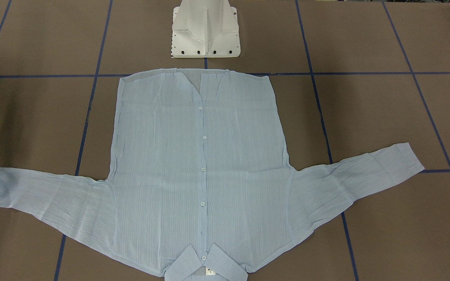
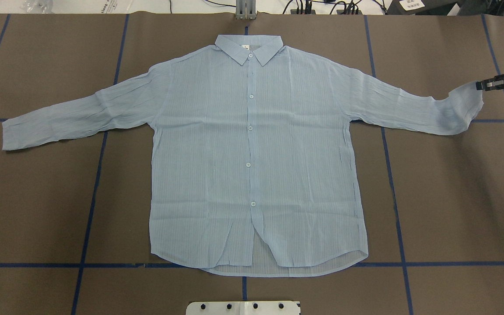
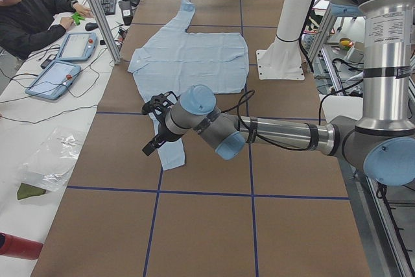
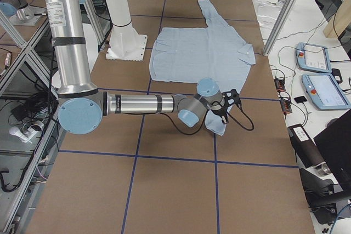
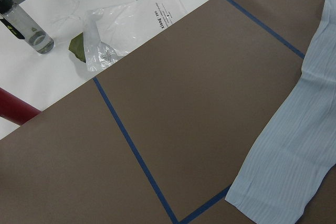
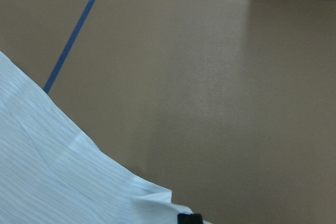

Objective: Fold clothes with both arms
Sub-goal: 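Lift the sleeve with the right gripper and carry it across the shirt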

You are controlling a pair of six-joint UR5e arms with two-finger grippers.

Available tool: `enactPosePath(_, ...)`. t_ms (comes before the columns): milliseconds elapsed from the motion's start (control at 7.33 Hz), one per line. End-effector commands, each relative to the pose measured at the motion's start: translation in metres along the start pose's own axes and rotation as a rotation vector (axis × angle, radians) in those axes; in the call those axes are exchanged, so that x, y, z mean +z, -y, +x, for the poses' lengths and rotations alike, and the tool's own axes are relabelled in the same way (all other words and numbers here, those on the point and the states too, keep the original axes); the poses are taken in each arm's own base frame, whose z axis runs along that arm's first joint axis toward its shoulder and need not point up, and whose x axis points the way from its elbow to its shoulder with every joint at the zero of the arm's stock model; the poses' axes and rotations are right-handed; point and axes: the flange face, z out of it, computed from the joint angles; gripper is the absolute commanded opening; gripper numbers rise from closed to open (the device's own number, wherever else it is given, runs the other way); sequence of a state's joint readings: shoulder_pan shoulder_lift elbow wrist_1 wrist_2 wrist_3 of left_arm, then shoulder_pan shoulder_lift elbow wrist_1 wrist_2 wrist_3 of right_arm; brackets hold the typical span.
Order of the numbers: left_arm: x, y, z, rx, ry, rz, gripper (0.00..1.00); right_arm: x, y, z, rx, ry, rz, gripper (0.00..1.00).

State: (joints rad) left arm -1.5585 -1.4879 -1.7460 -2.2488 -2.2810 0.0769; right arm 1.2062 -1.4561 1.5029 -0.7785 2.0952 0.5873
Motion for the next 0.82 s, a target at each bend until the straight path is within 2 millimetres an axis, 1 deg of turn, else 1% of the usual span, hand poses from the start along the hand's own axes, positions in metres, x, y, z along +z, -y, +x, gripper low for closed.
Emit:
enactPosePath(0, 0.0, 0.0, 0.0, 0.0, 0.0, 0.0, 1.0, -0.06, 0.046, -0.078, 0.104, -0.005, -0.007, 0.0)
enactPosePath(136, 0.001, 0.0, 0.0, 0.0, -0.001, -0.001, 1.0, -0.065, 0.061, -0.118, 0.138, 0.013, -0.011, 0.0)
enactPosePath(273, 0.001, -0.001, 0.0, -0.002, -0.001, -0.003, 1.0, -0.058, 0.077, -0.165, 0.195, 0.021, 0.004, 0.0)
enactPosePath(409, 0.001, -0.001, 0.0, -0.001, -0.001, -0.002, 1.0, -0.042, 0.089, -0.229, 0.245, -0.01, 0.026, 0.0)
enactPosePath(545, 0.003, -0.003, -0.002, -0.006, -0.002, -0.008, 1.0, -0.03, 0.1, -0.299, 0.27, -0.058, 0.031, 0.0)
enactPosePath(682, 0.004, -0.004, -0.002, 0.0, -0.001, -0.001, 1.0, -0.029, 0.109, -0.357, 0.313, -0.078, 0.042, 0.0)
